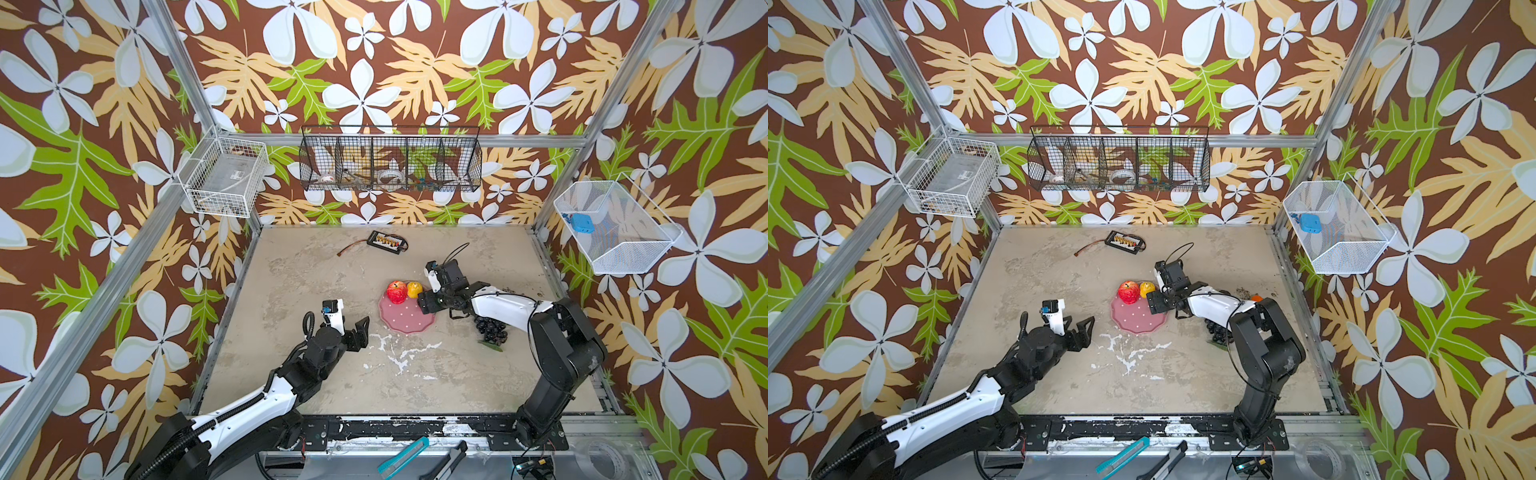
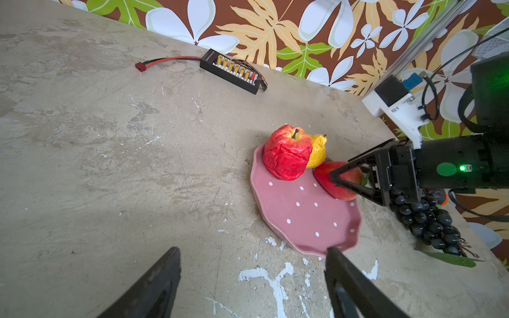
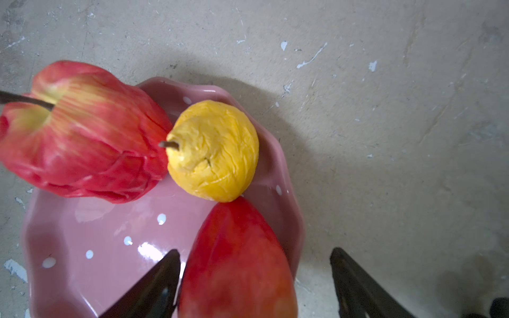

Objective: Arrange fruit in a fruit bowl
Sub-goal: Place the fruit in the fruit bowl, then pick up the fruit from the middle-right of the table.

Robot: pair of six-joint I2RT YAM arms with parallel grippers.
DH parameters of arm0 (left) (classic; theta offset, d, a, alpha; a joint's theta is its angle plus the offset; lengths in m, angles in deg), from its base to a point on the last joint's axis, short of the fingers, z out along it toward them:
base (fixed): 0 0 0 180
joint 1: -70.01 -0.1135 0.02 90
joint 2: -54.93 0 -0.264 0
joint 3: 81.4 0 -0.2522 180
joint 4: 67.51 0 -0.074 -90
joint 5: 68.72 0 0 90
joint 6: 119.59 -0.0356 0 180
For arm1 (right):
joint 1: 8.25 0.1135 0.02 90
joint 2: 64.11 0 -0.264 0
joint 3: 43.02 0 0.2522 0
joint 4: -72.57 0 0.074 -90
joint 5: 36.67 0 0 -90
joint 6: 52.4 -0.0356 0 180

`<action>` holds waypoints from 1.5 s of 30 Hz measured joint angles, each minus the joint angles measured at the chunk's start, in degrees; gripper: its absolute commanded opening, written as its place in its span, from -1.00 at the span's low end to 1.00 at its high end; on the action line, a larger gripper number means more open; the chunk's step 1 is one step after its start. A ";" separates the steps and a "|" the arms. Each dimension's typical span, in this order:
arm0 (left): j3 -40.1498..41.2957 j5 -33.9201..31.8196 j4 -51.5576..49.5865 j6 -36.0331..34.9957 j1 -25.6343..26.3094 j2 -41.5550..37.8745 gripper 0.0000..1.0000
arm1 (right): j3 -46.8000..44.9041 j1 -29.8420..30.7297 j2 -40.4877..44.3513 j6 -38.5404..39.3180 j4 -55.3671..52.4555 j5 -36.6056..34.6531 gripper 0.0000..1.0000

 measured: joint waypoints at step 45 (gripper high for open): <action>0.00 2.40 -0.42 1.31 0.00 -2.86 0.67 | -17.59 -33.33 24.57 -16.85 -4.46 -9.99 0.56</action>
